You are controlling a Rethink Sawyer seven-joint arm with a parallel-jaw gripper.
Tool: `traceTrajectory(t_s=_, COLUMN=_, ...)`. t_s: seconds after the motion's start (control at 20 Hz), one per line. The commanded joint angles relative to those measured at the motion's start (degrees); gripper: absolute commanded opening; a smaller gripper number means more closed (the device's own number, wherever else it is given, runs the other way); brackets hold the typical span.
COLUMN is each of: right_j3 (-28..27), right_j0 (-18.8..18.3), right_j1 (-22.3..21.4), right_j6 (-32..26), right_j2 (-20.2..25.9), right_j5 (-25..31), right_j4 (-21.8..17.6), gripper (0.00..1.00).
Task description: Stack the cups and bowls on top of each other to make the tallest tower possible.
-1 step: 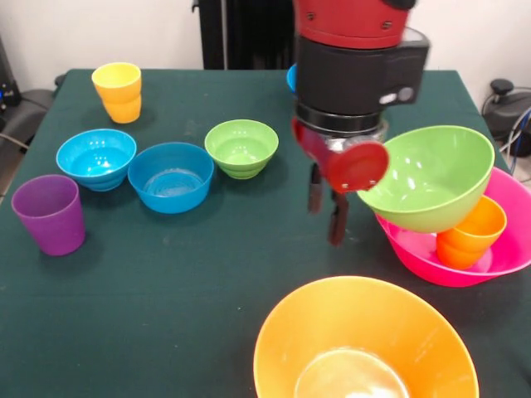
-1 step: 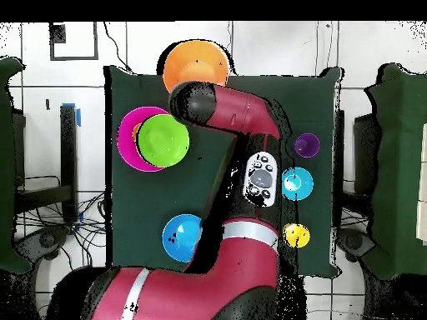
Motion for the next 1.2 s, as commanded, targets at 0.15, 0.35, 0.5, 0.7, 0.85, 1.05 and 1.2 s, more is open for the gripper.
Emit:
traceTrajectory(t_s=0.15, right_j3=6.8, right_j0=4.3, right_j1=5.5, right_j6=17.9, right_j2=0.4, right_j5=-11.7, right_j4=5.8, gripper=1.00)
traceTrajectory(t_s=0.35, right_j3=6.8, right_j0=6.1, right_j1=7.0, right_j6=18.2, right_j2=-1.7, right_j5=-14.8, right_j4=7.3, gripper=1.00)
traceTrajectory(t_s=0.5, right_j3=8.0, right_j0=5.8, right_j1=6.3, right_j6=16.7, right_j2=-1.4, right_j5=-14.5, right_j4=8.3, gripper=1.00)
traceTrajectory(t_s=0.7, right_j3=8.1, right_j0=4.7, right_j1=6.6, right_j6=14.1, right_j2=0.4, right_j5=-16.7, right_j4=9.2, gripper=1.00)
traceTrajectory(t_s=0.85, right_j3=7.8, right_j0=4.5, right_j1=7.2, right_j6=13.6, right_j2=0.8, right_j5=-17.2, right_j4=9.9, gripper=1.00)
traceTrajectory(t_s=1.05, right_j3=8.6, right_j0=5.3, right_j1=6.8, right_j6=14.0, right_j2=0.0, right_j5=-16.5, right_j4=10.7, gripper=1.00)
traceTrajectory(t_s=1.2, right_j3=9.4, right_j0=5.2, right_j1=6.2, right_j6=13.2, right_j2=0.3, right_j5=-16.0, right_j4=10.9, gripper=1.00)
